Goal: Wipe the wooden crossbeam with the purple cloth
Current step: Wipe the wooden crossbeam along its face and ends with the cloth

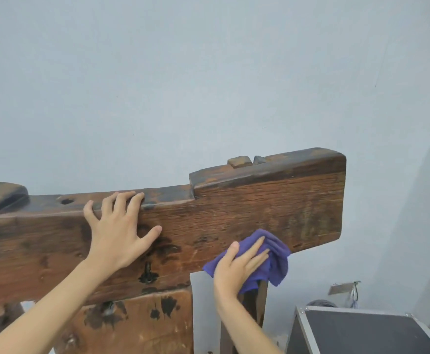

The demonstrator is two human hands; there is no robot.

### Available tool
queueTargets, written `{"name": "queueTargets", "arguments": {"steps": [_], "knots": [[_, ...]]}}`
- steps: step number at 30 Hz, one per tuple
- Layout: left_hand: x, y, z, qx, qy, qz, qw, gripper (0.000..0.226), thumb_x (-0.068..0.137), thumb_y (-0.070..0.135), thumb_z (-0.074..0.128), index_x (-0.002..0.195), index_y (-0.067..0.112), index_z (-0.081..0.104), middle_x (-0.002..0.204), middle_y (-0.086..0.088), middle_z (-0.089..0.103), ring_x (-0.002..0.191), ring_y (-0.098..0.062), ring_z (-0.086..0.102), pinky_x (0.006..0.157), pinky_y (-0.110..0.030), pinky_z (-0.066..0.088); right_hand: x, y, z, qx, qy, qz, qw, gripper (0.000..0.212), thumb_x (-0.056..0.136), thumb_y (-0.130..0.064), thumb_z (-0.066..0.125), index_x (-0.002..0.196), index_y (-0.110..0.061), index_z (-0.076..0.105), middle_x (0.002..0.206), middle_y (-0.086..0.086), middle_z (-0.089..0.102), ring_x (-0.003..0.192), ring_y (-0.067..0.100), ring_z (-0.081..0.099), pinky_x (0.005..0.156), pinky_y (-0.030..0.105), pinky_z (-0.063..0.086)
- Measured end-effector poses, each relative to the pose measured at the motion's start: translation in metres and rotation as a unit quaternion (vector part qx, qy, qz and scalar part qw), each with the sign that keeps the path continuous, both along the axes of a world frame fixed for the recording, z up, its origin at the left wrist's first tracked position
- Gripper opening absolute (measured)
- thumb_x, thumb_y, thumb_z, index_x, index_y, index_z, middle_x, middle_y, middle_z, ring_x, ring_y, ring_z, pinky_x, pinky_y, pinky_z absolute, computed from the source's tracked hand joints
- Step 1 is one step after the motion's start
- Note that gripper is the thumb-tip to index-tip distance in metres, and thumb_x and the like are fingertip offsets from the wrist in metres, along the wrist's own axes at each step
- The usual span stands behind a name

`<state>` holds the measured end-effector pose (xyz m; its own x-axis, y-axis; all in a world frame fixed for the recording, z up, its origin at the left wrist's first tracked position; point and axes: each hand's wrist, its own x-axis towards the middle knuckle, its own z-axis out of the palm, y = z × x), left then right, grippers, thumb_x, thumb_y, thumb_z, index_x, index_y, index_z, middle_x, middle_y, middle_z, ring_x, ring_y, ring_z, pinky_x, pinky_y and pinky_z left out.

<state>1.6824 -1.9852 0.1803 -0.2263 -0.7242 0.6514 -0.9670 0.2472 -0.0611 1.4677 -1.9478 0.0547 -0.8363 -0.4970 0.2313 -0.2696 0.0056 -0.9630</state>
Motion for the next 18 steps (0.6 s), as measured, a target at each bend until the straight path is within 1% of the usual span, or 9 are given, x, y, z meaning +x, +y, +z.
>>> {"name": "queueTargets", "arguments": {"steps": [2,4,7,9,11,13,15,17,18], "knots": [[0.001,0.0,0.0,0.003,-0.001,-0.002,1.0,0.08,0.075,0.075,0.047,0.129,0.018,0.058,0.13,-0.005,0.058,0.122,-0.032,0.048,0.105,-0.063,0.022,0.056,0.009,-0.007,0.021,0.089,0.089,0.992,0.07,0.103,-0.047,0.029,0.15,-0.05,-0.023,0.162,-0.017,-0.036,0.155,0.014,-0.022,0.125,0.03,0.011],[0.001,0.003,0.0,0.004,0.004,-0.009,1.0,0.078,0.074,0.072,0.047,0.13,0.019,0.058,0.13,-0.005,0.059,0.122,-0.031,0.049,0.106,-0.061,0.022,0.089,0.017,-0.013,0.042,0.157,0.18,0.97,0.077,0.108,-0.04,0.033,0.139,-0.063,-0.035,0.149,-0.035,-0.046,0.152,0.004,-0.025,0.121,0.022,0.013],[0.004,0.006,0.0,-0.013,0.03,-0.02,0.999,0.071,0.075,0.063,0.047,0.13,0.019,0.059,0.13,-0.004,0.062,0.122,-0.03,0.052,0.107,-0.058,0.026,0.079,0.016,-0.002,0.065,0.276,0.263,0.922,0.085,0.11,-0.029,0.037,0.138,-0.065,-0.034,0.152,-0.04,-0.036,0.158,0.009,-0.001,0.114,0.024,0.033],[0.007,0.009,-0.002,-0.036,0.036,-0.028,0.998,0.064,0.08,0.055,0.046,0.128,0.016,0.061,0.126,-0.006,0.065,0.119,-0.032,0.055,0.107,-0.056,0.029,0.044,0.012,0.021,0.026,0.293,0.278,0.914,0.079,0.11,-0.025,0.038,0.141,-0.066,-0.023,0.153,-0.044,-0.019,0.151,0.008,0.027,0.101,0.018,0.037],[0.004,0.014,-0.003,-0.055,0.026,-0.012,0.998,0.055,0.084,0.049,0.045,0.117,0.008,0.064,0.115,-0.013,0.069,0.11,-0.036,0.06,0.102,-0.054,0.036,0.005,0.013,0.054,-0.017,0.302,0.269,0.914,0.07,0.11,-0.031,0.037,0.146,-0.063,-0.013,0.152,-0.046,-0.01,0.146,0.005,0.034,0.093,0.015,0.036],[-0.007,0.018,0.011,-0.05,0.043,0.03,0.997,0.05,0.088,0.05,0.042,0.091,0.004,0.062,0.089,-0.015,0.067,0.089,-0.039,0.062,0.083,-0.05,0.042,-0.038,0.01,0.089,-0.071,0.302,0.226,0.923,0.065,0.109,-0.037,0.038,0.155,-0.057,-0.003,0.163,-0.035,0.0,0.152,-0.002,0.016,0.104,0.009,0.029],[-0.026,0.016,0.037,-0.015,0.069,0.04,0.997,0.053,0.091,0.051,0.036,0.07,0.005,0.053,0.07,-0.013,0.06,0.072,-0.037,0.059,0.067,-0.043,0.037,-0.085,0.0,0.128,-0.111,0.293,0.136,0.94,0.061,0.106,-0.035,0.041,0.161,-0.039,0.015,0.169,-0.017,0.014,0.156,0.002,0.006,0.12,0.012,0.012],[-0.05,0.01,0.056,0.006,0.072,-0.019,0.997,0.049,0.093,0.048,0.034,0.07,0.009,0.054,0.072,-0.01,0.062,0.073,-0.036,0.061,0.066,-0.041,0.039,-0.131,-0.009,0.172,-0.074,0.282,0.034,0.956,0.051,0.102,-0.036,0.043,0.152,-0.03,0.044,0.162,-0.006,0.038,0.157,0.013,0.012,0.126,0.026,0.012],[-0.067,0.006,0.062,0.011,0.075,-0.07,0.995,0.046,0.095,0.049,0.034,0.077,0.012,0.057,0.08,-0.007,0.065,0.078,-0.035,0.062,0.067,-0.04,0.042,-0.153,-0.012,0.194,-0.036,0.287,-0.004,0.957,0.042,0.099,-0.039,0.042,0.136,-0.029,0.061,0.151,-0.004,0.053,0.155,0.017,0.021,0.125,0.033,0.018]]}}
